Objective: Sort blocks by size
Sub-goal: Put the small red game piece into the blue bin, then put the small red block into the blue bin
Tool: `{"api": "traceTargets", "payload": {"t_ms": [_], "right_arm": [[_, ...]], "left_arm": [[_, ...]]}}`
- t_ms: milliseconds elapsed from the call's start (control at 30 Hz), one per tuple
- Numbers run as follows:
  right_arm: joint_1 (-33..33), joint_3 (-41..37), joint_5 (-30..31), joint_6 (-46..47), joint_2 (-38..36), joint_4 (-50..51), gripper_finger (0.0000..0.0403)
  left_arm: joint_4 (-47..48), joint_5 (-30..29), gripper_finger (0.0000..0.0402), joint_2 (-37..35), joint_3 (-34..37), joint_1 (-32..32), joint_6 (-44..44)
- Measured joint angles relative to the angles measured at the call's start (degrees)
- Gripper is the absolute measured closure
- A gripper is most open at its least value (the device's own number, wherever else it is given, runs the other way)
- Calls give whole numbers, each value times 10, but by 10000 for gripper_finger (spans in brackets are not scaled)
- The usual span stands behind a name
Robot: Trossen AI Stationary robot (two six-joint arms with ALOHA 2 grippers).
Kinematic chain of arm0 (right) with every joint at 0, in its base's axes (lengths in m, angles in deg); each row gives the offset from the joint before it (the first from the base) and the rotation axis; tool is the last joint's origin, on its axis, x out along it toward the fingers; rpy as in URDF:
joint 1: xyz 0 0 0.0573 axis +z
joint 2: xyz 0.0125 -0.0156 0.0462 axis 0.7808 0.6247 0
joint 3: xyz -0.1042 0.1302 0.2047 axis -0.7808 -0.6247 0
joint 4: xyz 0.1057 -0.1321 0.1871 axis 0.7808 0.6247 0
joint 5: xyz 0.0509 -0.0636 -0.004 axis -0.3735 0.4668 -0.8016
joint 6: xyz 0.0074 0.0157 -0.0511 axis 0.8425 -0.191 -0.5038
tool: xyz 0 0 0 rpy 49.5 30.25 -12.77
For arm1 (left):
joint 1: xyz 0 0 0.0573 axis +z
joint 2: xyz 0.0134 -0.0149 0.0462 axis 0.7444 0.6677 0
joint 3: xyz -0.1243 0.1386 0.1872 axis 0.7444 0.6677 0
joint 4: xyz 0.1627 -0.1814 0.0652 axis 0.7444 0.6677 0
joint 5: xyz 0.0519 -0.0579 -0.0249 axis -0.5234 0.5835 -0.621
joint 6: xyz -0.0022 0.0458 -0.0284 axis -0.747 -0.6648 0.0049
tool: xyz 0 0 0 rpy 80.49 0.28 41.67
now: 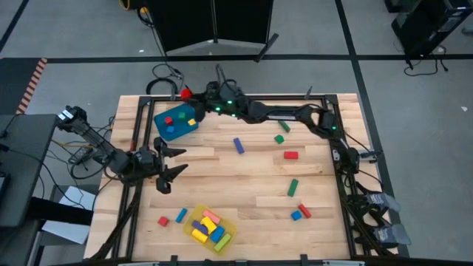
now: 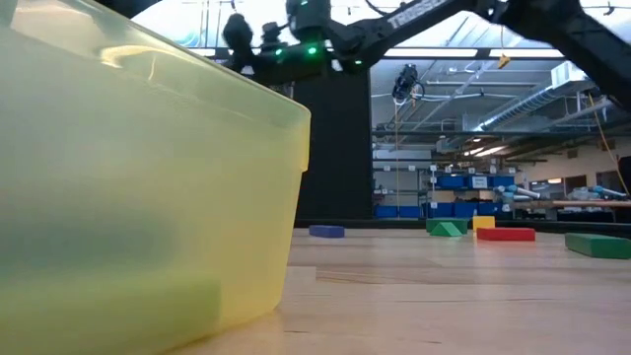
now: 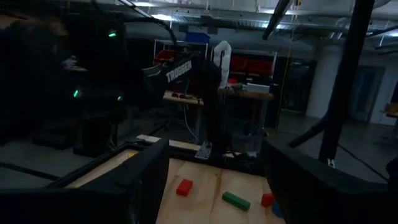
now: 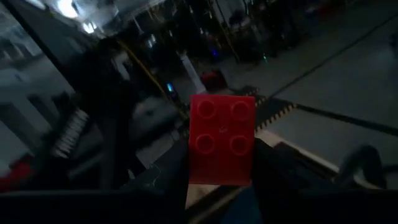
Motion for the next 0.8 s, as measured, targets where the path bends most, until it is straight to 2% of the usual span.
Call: {"api": "traceTargets", "payload": {"t_ms": [467,600,800], "right_arm": [[-1,271,-13,-9,204,205,251],[-1,268,-19,6,209,197,232],[-5,266,-19,-2,209,215,179]], "left_arm": [[-11,1,140,0,0,0,-14],[-9,1,140,-1,0,0,-14],[-6,1,140,0,0,0,-14]]}}
